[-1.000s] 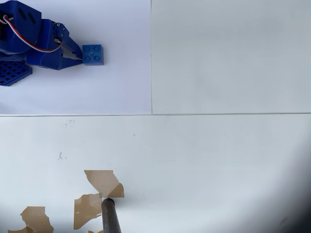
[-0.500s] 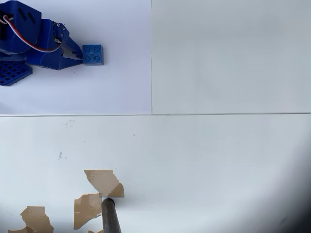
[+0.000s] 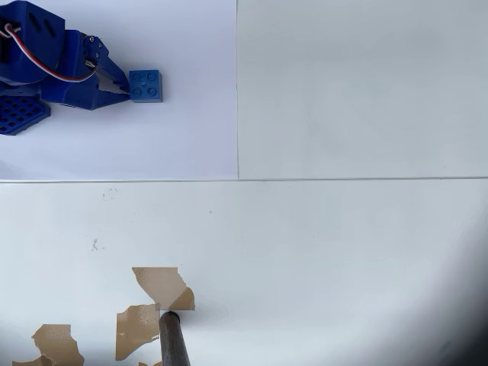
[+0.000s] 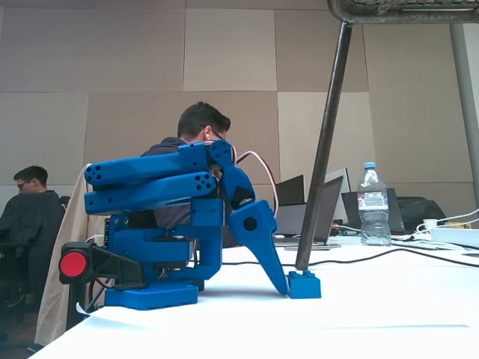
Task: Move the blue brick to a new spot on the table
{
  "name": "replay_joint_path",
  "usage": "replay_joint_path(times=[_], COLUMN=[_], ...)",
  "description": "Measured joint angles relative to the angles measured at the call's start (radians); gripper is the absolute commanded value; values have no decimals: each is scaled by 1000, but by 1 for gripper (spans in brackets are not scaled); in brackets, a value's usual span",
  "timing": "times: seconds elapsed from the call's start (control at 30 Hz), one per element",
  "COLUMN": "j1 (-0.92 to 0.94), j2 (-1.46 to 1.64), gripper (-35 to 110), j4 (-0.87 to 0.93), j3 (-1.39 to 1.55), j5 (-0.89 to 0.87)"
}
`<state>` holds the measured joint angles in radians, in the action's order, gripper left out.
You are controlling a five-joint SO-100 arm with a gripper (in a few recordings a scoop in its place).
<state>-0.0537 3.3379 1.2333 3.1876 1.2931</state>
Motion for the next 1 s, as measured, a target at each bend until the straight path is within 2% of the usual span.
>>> replay_joint_path(times=[0.7, 0.83, 1.0], j1=[48, 38, -23], j2=[-3, -97, -350], gripper=[0, 1, 7], j4=[0, 18, 17], j3=[-12, -52, -218], j5=[-25, -21, -115])
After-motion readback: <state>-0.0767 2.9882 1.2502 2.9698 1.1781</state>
